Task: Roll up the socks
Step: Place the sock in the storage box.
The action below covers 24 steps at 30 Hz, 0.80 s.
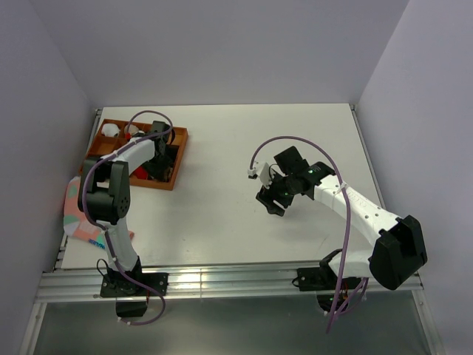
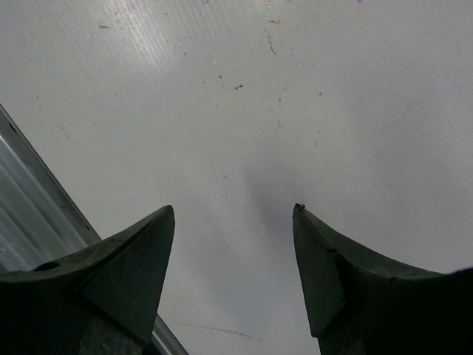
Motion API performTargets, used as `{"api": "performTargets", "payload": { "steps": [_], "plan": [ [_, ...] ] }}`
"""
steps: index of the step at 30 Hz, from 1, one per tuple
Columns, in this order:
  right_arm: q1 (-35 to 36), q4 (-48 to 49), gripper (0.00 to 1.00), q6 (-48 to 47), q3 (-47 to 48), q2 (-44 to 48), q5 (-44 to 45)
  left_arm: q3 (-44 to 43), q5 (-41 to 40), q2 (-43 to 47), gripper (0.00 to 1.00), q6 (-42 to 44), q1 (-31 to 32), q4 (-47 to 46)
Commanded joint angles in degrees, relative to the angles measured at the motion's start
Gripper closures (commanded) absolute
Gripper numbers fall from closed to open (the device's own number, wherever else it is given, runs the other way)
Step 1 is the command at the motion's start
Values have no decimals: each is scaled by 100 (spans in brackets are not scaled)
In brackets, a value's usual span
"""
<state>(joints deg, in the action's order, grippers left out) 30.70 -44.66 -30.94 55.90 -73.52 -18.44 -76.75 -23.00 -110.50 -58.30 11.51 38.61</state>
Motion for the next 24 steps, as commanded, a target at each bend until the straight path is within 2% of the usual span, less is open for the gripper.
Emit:
{"api": "performTargets", "payload": {
  "steps": [1, 10, 18, 19, 24],
  "plan": [
    [-29, -34, 28, -44, 158, -14, -37, 152, 552, -33, 46, 29, 220, 349],
    [-29, -34, 28, -62, 141, -22, -20, -33, 499, 90, 43, 56, 212, 428],
    [-29, -34, 28, -70, 149, -31, -20, -68, 516, 283, 34, 74, 203, 411],
    [-29, -25, 28, -70, 158, -31, -11, -77, 525, 318, 30, 74, 203, 428],
    [-29, -60, 28, -70, 176, -31, -11, -156, 516, 371, 27, 91, 203, 498]
  ]
}}
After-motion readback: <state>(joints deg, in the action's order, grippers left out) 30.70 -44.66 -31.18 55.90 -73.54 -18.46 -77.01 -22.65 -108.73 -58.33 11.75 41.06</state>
